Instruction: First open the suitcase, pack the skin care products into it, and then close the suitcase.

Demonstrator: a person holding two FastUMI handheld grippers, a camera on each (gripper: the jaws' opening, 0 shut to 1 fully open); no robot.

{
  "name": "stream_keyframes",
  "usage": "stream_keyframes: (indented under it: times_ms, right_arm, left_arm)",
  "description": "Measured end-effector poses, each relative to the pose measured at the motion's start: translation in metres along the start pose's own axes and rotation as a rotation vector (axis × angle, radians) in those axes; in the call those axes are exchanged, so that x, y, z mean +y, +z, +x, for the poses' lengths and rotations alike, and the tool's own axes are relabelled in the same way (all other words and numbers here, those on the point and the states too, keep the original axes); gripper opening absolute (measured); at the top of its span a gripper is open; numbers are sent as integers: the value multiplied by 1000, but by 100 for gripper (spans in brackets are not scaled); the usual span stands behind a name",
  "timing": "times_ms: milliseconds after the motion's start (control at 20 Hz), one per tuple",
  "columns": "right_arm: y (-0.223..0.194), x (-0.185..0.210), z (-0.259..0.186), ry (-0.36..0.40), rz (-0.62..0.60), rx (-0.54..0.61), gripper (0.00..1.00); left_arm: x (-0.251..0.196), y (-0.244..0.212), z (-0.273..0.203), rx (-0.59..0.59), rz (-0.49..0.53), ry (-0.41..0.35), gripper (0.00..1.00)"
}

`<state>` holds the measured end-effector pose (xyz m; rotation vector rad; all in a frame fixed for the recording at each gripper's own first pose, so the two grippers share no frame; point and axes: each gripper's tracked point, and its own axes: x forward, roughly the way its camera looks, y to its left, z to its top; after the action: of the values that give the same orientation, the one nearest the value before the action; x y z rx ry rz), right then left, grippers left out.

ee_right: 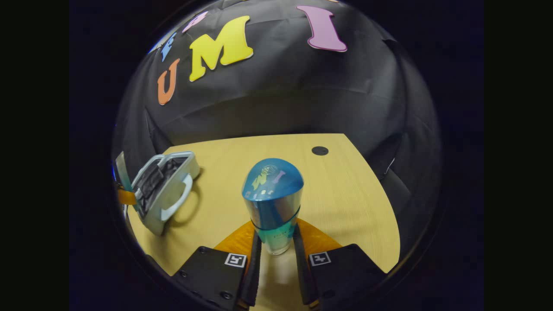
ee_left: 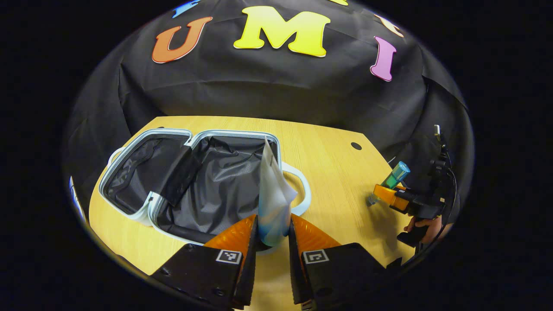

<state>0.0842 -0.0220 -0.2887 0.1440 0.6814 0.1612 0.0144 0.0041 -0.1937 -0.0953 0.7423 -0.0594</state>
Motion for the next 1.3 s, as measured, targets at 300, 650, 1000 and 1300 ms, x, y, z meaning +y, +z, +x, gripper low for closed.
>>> stream_keyframes:
  times_ms: [300, 650, 1000, 1300]
  right_arm:
    - [24, 40, -60, 117, 59, 21, 36]
    - [42, 84, -117, 208, 68, 10, 36]
    - [49, 110, -158, 281, 81, 28, 36]
    - [54, 116, -164, 293, 109, 29, 35]
  left_arm:
    - [65, -10, 14, 249, -92, -23, 37]
    - [106, -35, 51, 584, -53, -61, 37]
    - [115, -54, 81, 784, 3, -104, 37]
    - [110, -62, 84, 879, 14, -138, 37]
